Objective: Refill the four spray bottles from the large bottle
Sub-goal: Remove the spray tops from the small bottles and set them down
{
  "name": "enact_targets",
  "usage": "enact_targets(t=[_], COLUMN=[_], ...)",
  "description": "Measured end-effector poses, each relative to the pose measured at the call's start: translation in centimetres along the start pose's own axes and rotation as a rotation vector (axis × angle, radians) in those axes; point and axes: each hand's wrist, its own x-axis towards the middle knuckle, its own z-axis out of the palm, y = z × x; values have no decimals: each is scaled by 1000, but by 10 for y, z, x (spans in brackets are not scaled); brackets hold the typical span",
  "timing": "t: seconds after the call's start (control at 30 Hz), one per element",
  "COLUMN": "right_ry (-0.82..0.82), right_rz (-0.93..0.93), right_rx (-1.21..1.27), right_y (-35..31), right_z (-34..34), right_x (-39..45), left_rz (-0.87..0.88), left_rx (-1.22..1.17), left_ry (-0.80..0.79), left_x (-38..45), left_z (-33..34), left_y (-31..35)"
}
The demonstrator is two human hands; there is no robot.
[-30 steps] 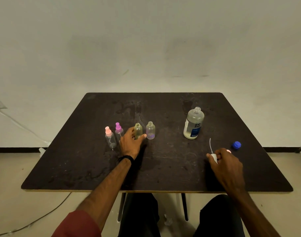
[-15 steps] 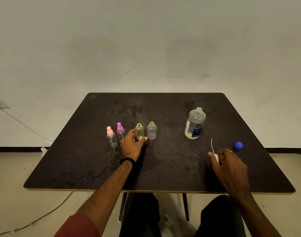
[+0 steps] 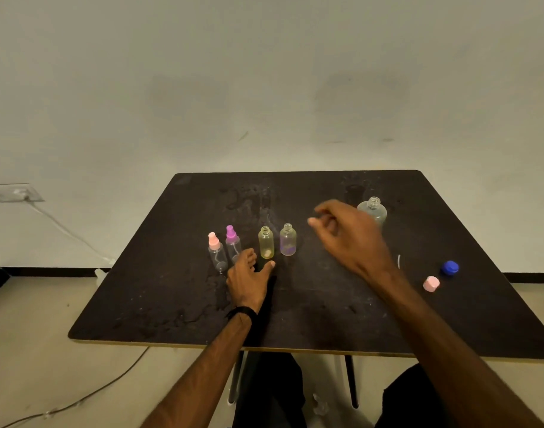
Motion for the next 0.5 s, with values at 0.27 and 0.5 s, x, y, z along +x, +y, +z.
enact_targets(t=[0.27, 0.5], right_ry=[-692, -818], right_rz=[-254, -259], right_rx=[-63, -207], right_y=[-73, -86], right_z=[89, 131], right_x=[94, 103], left_rz=[36, 59], left_rx=[-4, 44], left_ry=[104, 243], left_x=[-17, -8], left_z=[-36, -64], left_y=[-3, -10])
